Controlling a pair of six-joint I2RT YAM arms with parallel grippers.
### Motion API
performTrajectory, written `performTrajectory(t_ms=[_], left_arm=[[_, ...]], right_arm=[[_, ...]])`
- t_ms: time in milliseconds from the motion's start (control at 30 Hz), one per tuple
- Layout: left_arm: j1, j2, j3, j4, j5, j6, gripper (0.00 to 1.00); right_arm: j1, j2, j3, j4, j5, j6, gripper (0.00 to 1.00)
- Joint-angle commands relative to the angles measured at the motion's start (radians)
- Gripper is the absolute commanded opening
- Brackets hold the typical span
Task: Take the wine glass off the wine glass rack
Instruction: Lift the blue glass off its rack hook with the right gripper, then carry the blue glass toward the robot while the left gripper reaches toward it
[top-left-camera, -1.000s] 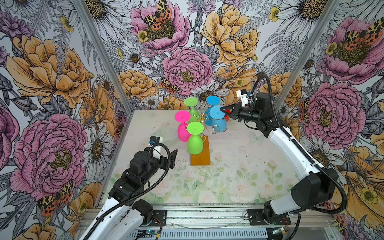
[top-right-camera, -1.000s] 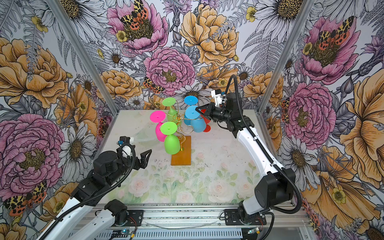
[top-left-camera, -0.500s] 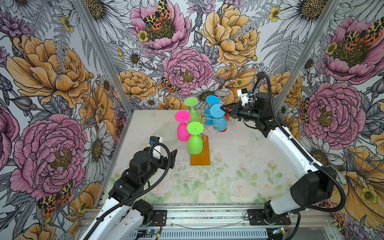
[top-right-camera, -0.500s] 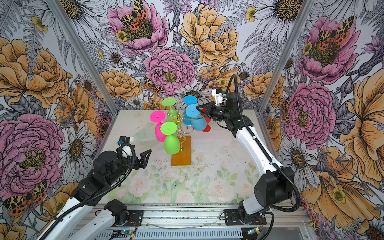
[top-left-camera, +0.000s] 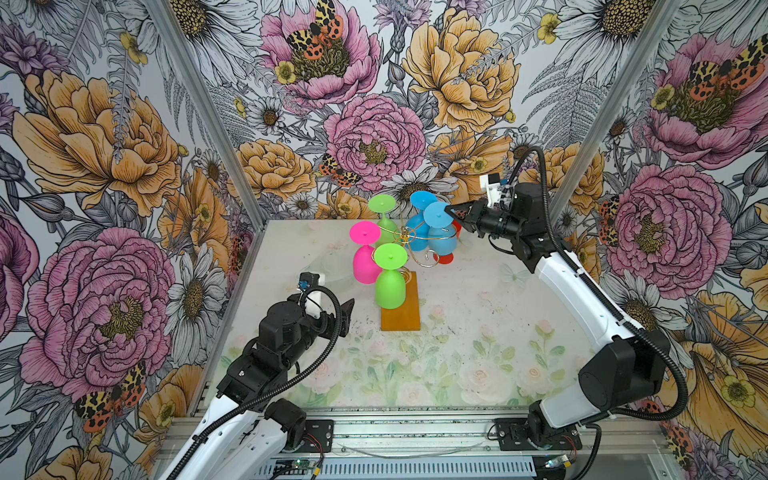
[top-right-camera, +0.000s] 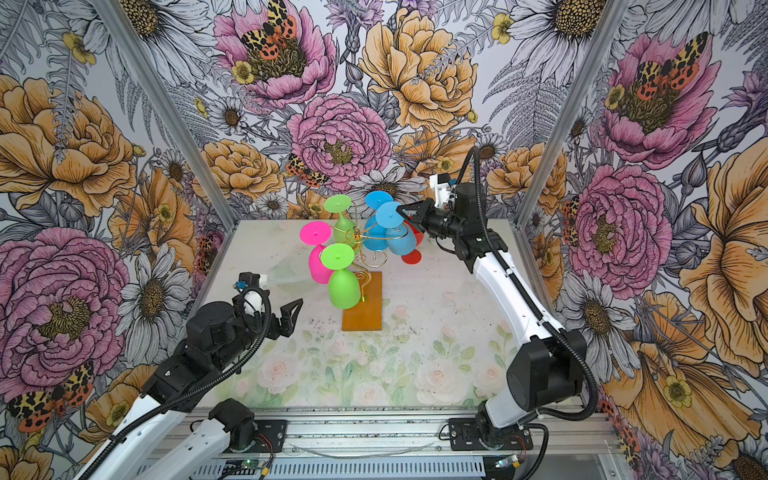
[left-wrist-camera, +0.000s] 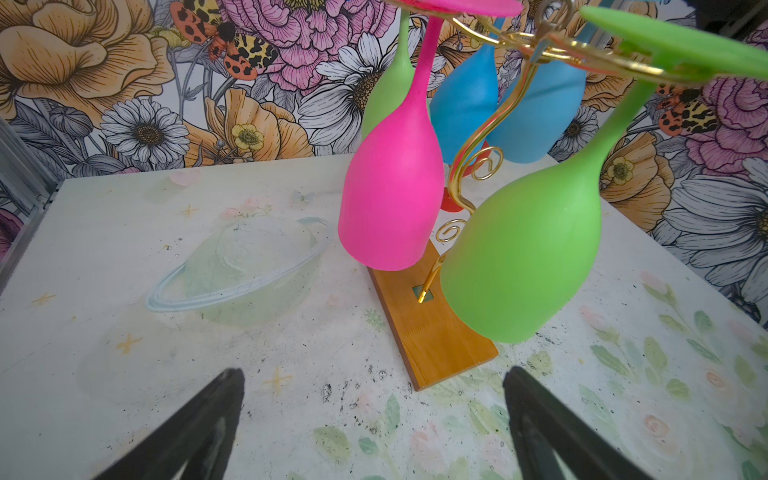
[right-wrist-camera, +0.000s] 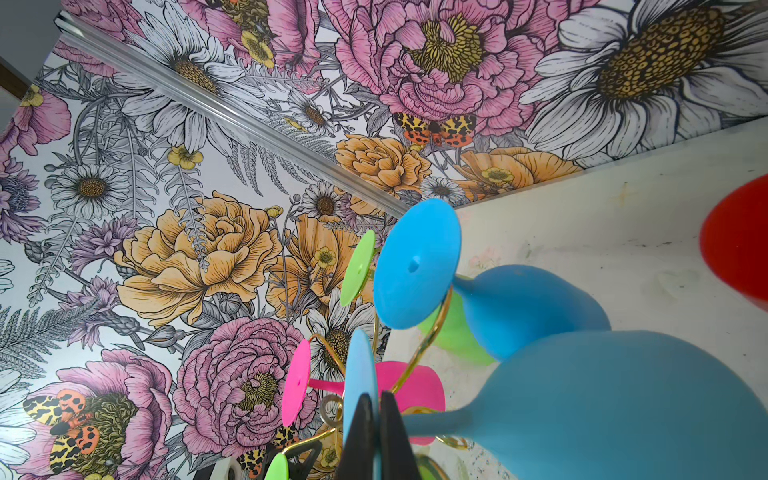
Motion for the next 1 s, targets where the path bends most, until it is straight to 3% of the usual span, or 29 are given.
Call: performTrajectory(t_ms=[0,267,967], left_arm=[[0.010,-0.011,-0.008,0.023,0.015,0.016,0.99],[0.009,-0.011,-0.010,0.023,0.015,0.013,0.99],[0.010,-0.031,0.072,-0.052,0.028,-0.084,0.99]], right_arm=[[-0.014,-0.006,-0.009,0.082,0.012,0.024,0.00],[-0.053,-0.042,-0.077,0.170,-0.014,0.078,0.00],[-0.169,-0.259,-0.271,0.148,-0.064,0.077,0.00]])
